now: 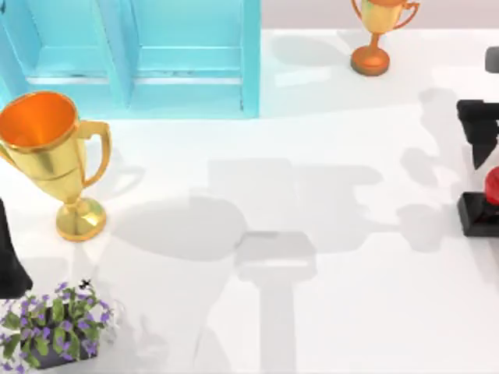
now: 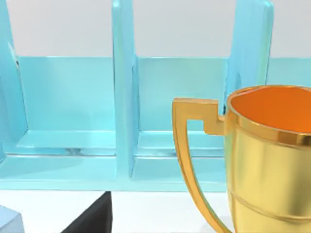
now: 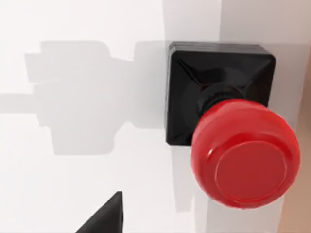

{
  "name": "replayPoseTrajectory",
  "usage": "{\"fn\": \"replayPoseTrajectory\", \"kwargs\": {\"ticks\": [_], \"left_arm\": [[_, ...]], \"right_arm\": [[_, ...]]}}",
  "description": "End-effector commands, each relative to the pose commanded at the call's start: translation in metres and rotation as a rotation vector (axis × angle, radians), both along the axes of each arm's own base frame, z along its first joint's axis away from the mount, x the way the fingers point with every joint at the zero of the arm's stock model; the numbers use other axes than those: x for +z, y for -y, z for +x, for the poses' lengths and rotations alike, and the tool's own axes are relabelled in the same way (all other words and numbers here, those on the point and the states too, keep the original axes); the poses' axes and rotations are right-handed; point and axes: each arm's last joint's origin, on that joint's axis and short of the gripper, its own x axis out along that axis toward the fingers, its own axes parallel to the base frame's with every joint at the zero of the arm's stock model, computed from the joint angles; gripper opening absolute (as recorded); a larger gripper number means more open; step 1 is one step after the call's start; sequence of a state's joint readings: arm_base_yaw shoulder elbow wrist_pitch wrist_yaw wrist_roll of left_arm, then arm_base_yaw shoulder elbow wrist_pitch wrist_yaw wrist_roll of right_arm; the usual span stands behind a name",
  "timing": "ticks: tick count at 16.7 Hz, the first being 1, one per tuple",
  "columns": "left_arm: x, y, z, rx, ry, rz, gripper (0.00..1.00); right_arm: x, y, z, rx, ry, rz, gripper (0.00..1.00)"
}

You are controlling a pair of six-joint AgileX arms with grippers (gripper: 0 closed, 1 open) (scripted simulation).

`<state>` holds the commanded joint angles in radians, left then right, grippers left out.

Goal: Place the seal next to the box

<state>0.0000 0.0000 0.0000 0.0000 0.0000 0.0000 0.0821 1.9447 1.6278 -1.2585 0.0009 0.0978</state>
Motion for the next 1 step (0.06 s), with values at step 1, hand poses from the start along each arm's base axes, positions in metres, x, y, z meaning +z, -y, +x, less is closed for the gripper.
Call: {"fn": "replayPoseTrajectory", "kwargs": {"ticks": [1], "left_arm": [[0.0,0.0,0.0,0.0,0.0,0.0,1.0]], "right_arm": [[0.0,0.0,0.0,0.0,0.0,0.0,1.0]]}}
